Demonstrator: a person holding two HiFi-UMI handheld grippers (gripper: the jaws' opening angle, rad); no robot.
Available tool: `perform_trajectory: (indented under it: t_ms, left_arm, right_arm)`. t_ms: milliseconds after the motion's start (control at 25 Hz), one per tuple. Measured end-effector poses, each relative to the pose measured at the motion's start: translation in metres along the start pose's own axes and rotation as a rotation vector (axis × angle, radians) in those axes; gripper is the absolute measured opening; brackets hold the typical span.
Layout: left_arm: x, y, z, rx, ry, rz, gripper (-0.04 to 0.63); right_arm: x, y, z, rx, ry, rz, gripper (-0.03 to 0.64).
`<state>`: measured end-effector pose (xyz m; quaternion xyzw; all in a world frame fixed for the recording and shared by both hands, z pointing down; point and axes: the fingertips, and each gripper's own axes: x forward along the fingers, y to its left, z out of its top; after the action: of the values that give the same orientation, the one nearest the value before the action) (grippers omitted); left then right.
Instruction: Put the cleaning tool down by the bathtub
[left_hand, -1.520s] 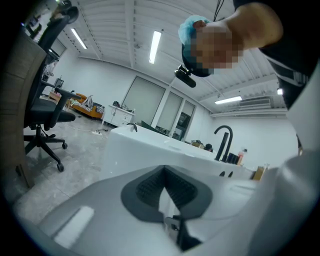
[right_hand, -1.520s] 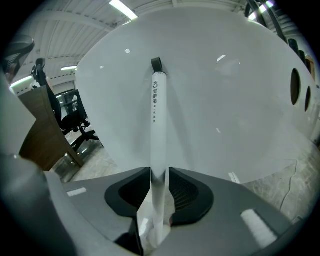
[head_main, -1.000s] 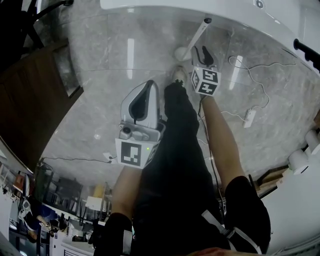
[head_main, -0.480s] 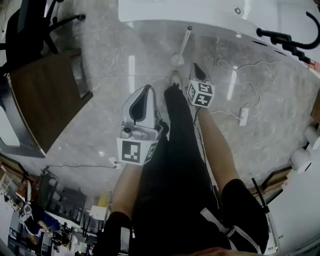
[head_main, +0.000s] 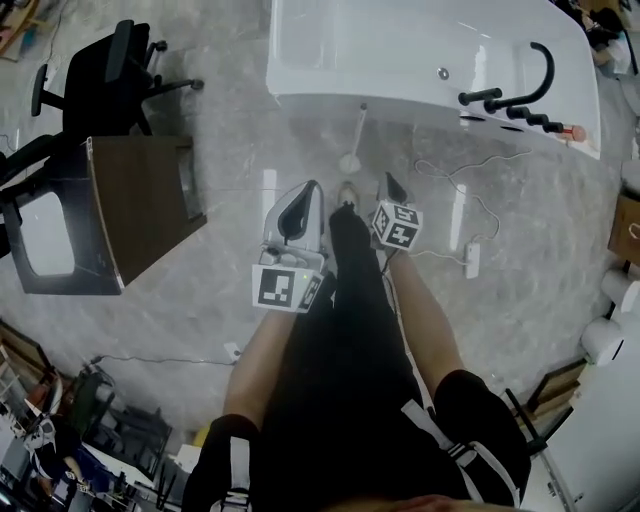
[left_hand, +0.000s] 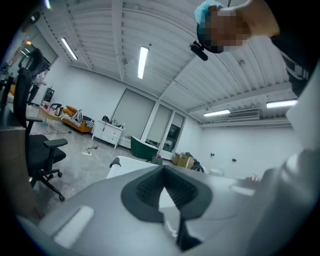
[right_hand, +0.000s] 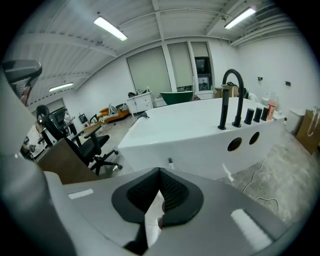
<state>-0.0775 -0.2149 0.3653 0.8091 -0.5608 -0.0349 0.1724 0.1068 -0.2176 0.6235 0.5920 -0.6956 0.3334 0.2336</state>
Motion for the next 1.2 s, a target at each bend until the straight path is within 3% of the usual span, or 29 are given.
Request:
perform_trajectory:
  t_ms: [240, 560, 760, 1200]
  left_arm:
    - [-0.023, -0.023, 0.048, -0.01, -0.052, -0.016, 0.006]
    - [-0.064, -0.048, 0.066, -0.009, -0.036, -0.036, 0.007]
    - [-0.089, -0.064, 0.089, 0.008, -0.034, -0.058, 0.006]
    - [-0.14, -0.1, 0.117, 0.035, -0.071, -0.118, 0.008]
  right_arm:
    - [-0.074, 0.022, 0.062, -0.042, -0.11, 0.029, -0.002]
    - [-0.181, 0.057, 0.107, -0.106, -0.287, 0.066, -0.002]
    - [-0.254, 0.073, 0.132, -0.087, -0.376, 0.084, -0.002]
    - [-0.362, 0.099, 0.153, -0.108, -0.534, 0.129, -0.003]
